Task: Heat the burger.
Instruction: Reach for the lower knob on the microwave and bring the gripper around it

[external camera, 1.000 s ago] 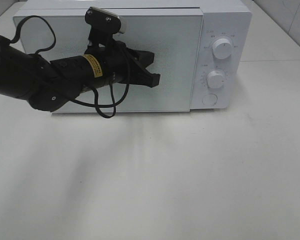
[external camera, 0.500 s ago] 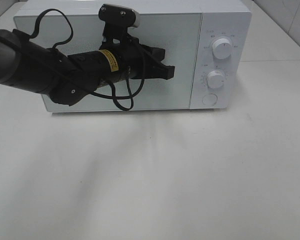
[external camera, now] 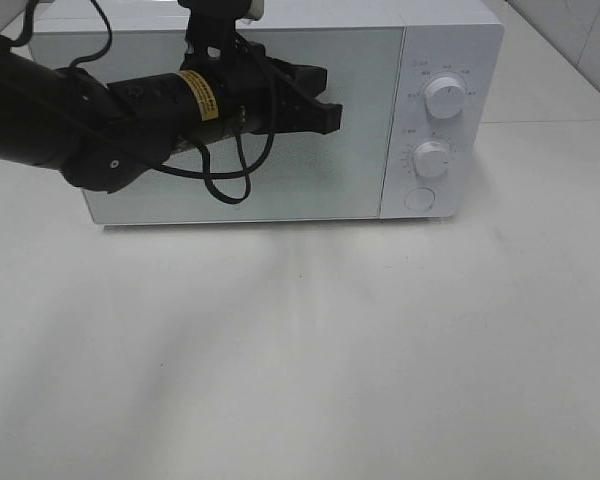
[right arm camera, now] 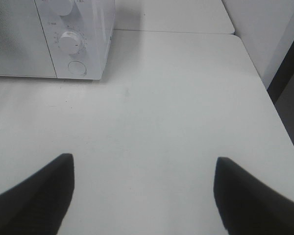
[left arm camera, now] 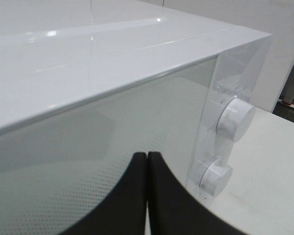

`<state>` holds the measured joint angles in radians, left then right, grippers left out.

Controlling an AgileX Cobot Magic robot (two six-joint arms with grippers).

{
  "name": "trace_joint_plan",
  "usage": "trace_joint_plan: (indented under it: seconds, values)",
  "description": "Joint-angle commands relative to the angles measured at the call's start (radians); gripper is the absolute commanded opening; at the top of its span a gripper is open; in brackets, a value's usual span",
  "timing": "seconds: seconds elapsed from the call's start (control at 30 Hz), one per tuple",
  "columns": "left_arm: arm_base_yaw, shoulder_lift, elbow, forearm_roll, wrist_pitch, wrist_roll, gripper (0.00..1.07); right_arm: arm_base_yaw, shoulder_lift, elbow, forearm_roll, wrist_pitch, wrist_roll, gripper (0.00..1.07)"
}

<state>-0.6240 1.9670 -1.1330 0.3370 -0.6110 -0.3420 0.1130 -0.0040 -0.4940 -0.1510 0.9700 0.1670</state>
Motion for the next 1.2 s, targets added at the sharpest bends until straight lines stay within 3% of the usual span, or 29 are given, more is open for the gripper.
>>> trace_joint_plan:
  seconds: [0.03, 0.13, 0.27, 0.3, 0.33, 0.4, 0.43, 0.47, 0.5, 0.57, 0.77, 0.87, 1.0, 1.2]
  values:
    - [-0.025, -0.082, 0.048, 0.011, 0.096, -0.003, 0.0, -0.006, -0.028, 0.002, -0.003, -0.007, 0.005, 0.75]
    - [-0.03, -0.096, 0.057, 0.011, 0.13, -0.003, 0.0, -0.006, -0.028, 0.002, -0.003, -0.007, 0.005, 0.75]
    - [-0.066, -0.168, 0.089, 0.012, 0.313, -0.005, 0.0, -0.006, -0.028, 0.002, -0.003, -0.007, 0.004, 0.75]
    - [-0.082, -0.19, 0.097, 0.022, 0.394, -0.006, 0.1, -0.006, -0.028, 0.002, -0.003, -0.007, 0.004, 0.75]
    - [-0.082, -0.19, 0.097, 0.022, 0.394, -0.006, 0.1, -0.006, -0.028, 0.002, -0.003, -0.007, 0.004, 0.75]
    - [-0.111, -0.22, 0.102, 0.023, 0.492, -0.007, 0.44, -0.006, -0.028, 0.002, -0.003, -0.007, 0.004, 0.75]
    - [-0.111, -0.22, 0.102, 0.023, 0.492, -0.007, 0.44, -0.006, -0.028, 0.002, -0.003, -0.007, 0.004, 0.75]
    - [-0.129, -0.235, 0.102, 0.014, 0.544, -0.008, 0.73, -0.006, -0.028, 0.002, -0.003, -0.007, 0.004, 0.75]
    - [-0.129, -0.235, 0.102, 0.014, 0.544, -0.008, 0.73, -0.006, -0.028, 0.002, -0.003, -0.007, 0.004, 0.75]
    - [-0.158, -0.253, 0.102, 0.002, 0.632, -0.023, 1.02, -0.006, -0.028, 0.002, -0.003, -0.007, 0.005, 0.75]
    - [-0.201, -0.297, 0.102, -0.014, 0.856, -0.023, 1.0, -0.006, -0.028, 0.002, -0.003, -0.007, 0.005, 0.75]
    - [-0.203, -0.317, 0.102, -0.027, 0.935, -0.023, 1.0, -0.006, -0.028, 0.002, -0.003, -0.007, 0.005, 0.75]
    - [-0.203, -0.383, 0.102, -0.071, 1.209, -0.023, 1.0, -0.006, -0.028, 0.002, -0.003, -0.007, 0.005, 0.75]
    - [-0.186, -0.445, 0.102, -0.074, 1.386, -0.023, 1.0, -0.006, -0.028, 0.002, -0.003, -0.007, 0.005, 0.75]
